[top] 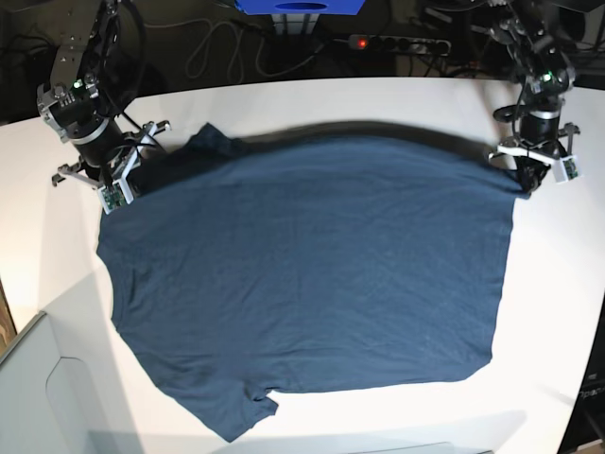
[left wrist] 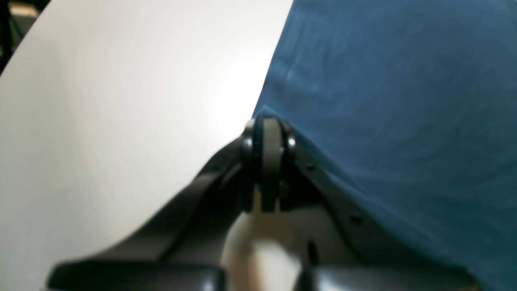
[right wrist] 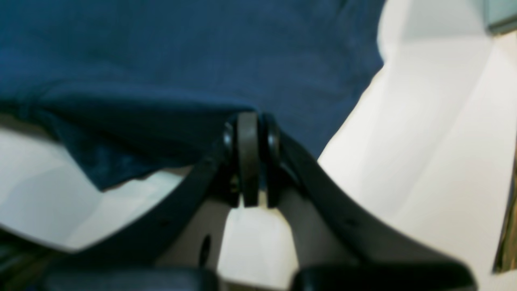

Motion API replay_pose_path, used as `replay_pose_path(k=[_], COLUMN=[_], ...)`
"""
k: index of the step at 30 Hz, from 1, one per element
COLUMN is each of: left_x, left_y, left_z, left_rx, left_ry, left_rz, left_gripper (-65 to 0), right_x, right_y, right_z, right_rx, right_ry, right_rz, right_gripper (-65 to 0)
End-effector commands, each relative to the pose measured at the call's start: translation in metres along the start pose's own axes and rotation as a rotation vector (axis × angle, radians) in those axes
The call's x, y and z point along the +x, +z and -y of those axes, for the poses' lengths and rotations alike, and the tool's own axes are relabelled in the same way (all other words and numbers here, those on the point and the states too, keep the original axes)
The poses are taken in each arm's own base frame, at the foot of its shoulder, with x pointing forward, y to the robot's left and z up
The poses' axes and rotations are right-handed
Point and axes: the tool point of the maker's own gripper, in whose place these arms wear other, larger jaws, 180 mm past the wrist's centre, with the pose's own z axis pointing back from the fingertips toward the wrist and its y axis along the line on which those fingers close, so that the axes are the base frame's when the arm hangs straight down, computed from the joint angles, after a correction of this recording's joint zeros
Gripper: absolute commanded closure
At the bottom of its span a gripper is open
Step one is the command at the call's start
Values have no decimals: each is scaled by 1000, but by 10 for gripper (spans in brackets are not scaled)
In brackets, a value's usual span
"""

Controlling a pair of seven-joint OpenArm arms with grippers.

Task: Fold the T-shirt properly
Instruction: 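Lift both shoulder corners and pull them toward the hem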

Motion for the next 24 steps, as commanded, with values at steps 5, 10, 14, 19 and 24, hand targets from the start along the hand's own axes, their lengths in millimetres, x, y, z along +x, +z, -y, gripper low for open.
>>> replay_pose_path(k=[5, 10, 14, 19, 24], left_x=[22, 34, 48, 64, 68], left_y=[-9, -16, -21, -30, -45], left_z=[3, 10, 13, 14, 13], left_rx=[-6, -18, -23, -1, 11], left_ry=[3, 14, 20, -14, -3], left_rz=[30, 53, 87, 117, 114], left_gripper=[0, 0, 0, 0, 0], right_x=[30, 40, 52, 75, 95], right_y=[-3, -19, -31, -52, -67], right_z=[13, 23, 32, 39, 53], right_rx=[-22, -25, -27, 1, 8], right_ry=[22, -2, -21, -18, -32], right_rz=[85, 100, 118, 148, 173], right_gripper=[-1, -1, -1, -1, -1])
